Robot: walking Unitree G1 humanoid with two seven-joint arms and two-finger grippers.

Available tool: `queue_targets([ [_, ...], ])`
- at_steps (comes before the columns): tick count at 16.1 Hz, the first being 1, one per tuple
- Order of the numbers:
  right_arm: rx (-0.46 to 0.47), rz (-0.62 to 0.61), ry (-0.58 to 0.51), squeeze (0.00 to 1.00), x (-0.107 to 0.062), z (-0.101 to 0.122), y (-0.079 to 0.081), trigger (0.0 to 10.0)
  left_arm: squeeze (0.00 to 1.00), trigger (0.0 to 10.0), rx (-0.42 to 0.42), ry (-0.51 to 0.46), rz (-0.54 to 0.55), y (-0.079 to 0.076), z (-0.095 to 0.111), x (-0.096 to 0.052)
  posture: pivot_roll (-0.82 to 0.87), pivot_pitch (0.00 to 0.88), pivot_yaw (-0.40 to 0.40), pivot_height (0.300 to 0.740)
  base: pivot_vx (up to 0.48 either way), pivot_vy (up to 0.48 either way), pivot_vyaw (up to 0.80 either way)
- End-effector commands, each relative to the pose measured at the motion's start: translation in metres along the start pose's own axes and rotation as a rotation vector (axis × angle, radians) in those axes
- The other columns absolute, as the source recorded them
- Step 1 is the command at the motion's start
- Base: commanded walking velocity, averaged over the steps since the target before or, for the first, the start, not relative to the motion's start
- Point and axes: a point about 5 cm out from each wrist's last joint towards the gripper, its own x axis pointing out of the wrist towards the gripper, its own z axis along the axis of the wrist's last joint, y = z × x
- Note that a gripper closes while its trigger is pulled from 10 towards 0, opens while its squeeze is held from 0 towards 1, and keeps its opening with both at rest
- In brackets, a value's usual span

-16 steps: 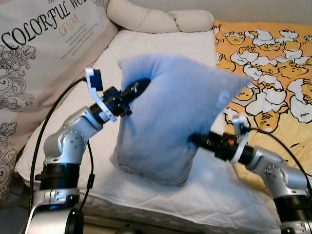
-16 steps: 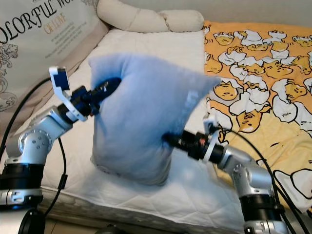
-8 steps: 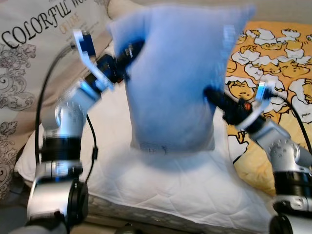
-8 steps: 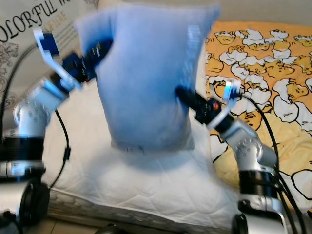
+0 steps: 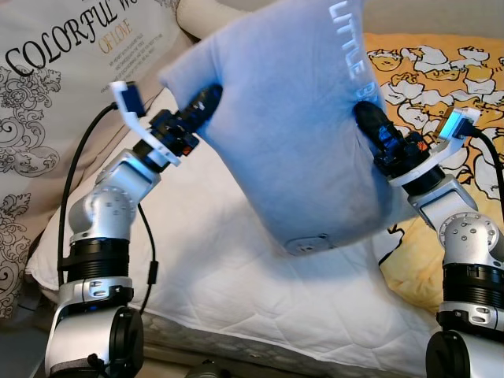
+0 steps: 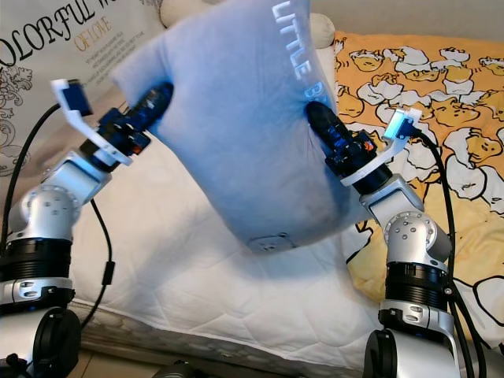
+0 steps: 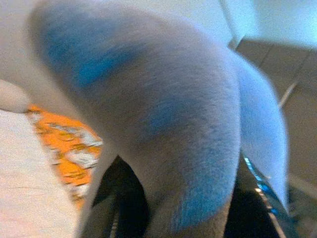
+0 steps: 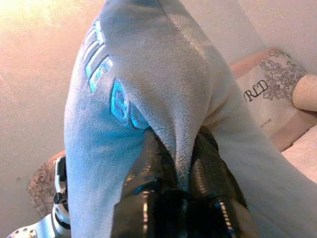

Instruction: Clean up the room

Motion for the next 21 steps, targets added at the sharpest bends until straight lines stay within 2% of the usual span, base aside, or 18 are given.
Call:
queue_targets([
  [1, -0.035, 0.068, -0.051, 0.0, 0.01, 0.016, 0.012, 0.0, 1.0, 10.0, -0.046, -0.036, -0.018, -0.002, 0.004, -0.006, 0.03, 0.0, 0.067, 0.74, 0.0, 0.0, 0.0],
  [2, -0.035, 0.071, -0.054, 0.0, 0.011, 0.017, 0.013, 0.0, 0.9, 10.0, -0.107, -0.069, -0.035, -0.002, 0.003, -0.01, 0.03, 0.0, 0.067, 0.74, 0.0, 0.0, 0.0],
  [3, -0.037, 0.07, -0.058, 0.0, 0.012, 0.017, 0.013, 0.0, 0.0, 10.0, -0.167, -0.094, -0.052, -0.002, 0.0, -0.017, 0.02, 0.0, 0.071, 0.74, 0.0, 0.0, 0.0],
  [4, -0.037, 0.069, -0.06, 0.0, 0.013, 0.018, 0.014, 0.0, 0.0, 10.0, -0.199, -0.104, -0.057, -0.002, -0.005, -0.024, 0.02, 0.0, 0.072, 0.74, 0.0, 0.0, 0.0],
  [6, -0.038, 0.071, -0.063, 0.0, 0.013, 0.019, 0.015, 0.0, 0.0, 10.0, -0.208, -0.05, -0.067, -0.003, -0.018, -0.03, 0.02, 0.0, 0.071, 0.74, 0.0, 0.0, 0.0],
  [7, -0.039, 0.07, -0.066, 0.0, 0.014, 0.02, 0.015, 0.0, 0.25, 10.0, -0.197, -0.031, -0.054, -0.002, -0.023, -0.032, 0.02, 0.0, 0.071, 0.74, 0.0, 0.0, 0.0],
  [8, -0.042, 0.069, -0.071, 0.0, 0.014, 0.021, 0.016, 0.0, 1.0, 10.0, -0.159, -0.01, 0.001, 0.003, -0.03, -0.035, 0.02, 0.0, 0.073, 0.74, 0.0, 0.0, 0.0],
  [9, -0.045, 0.069, -0.074, 0.0, 0.015, 0.023, 0.016, 0.0, 1.0, 10.0, -0.157, 0.006, 0.019, 0.005, -0.035, -0.038, 0.01, 0.0, 0.075, 0.74, 0.0, 0.0, 0.0],
  [11, -0.051, 0.071, -0.087, 0.0, 0.016, 0.027, 0.018, 0.0, 1.0, 10.0, -0.168, -0.025, 0.039, 0.006, -0.033, -0.043, 0.01, 0.0, 0.077, 0.74, 0.0, 0.0, 0.0],
  [13, -0.053, 0.073, -0.096, 0.0, 0.016, 0.029, 0.019, 0.0, 1.0, 10.0, -0.207, -0.145, 0.06, 0.011, -0.02, -0.05, 0.01, 0.0, 0.08, 0.74, 0.0, 0.0, 0.0],
  [15, -0.058, 0.074, -0.1, 0.0, 0.017, 0.031, 0.02, 0.0, 1.0, 10.0, -0.267, -0.358, 0.061, 0.017, 0.005, -0.062, 0.01, 0.0, 0.08, 0.74, 0.0, 0.0, 0.0],
  [16, -0.059, 0.073, -0.101, 0.0, 0.017, 0.032, 0.021, 0.0, 1.0, 10.0, -0.28, -0.404, 0.047, 0.016, 0.01, -0.064, 0.01, 0.0, 0.08, 0.74, 0.0, 0.0, 0.0],
  [17, -0.059, 0.074, -0.103, 0.0, 0.018, 0.032, 0.021, 0.0, 1.0, 10.0, -0.284, -0.394, 0.04, 0.015, 0.01, -0.063, 0.01, 0.0, 0.079, 0.74, 0.0, 0.0, 0.0],
  [18, -0.059, 0.076, -0.106, 0.0, 0.019, 0.032, 0.021, 0.0, 1.0, 10.0, -0.273, -0.343, 0.04, 0.014, 0.005, -0.062, 0.01, 0.0, 0.079, 0.74, 0.0, 0.0, 0.0],
  [20, -0.042, 0.108, -0.128, 0.0, 0.024, 0.035, 0.026, 0.0, 1.0, 10.0, -0.224, -0.053, 0.015, 0.005, -0.032, -0.046, 0.01, 0.0, 0.075, 0.74, 0.0, 0.0, 0.0],
  [21, -0.037, 0.11, -0.144, 0.0, 0.026, 0.037, 0.027, 0.0, 1.0, 10.0, -0.216, -0.019, 0.016, 0.005, -0.038, -0.043, 0.01, 0.0, 0.077, 0.74, 0.0, 0.0, 0.0],
])
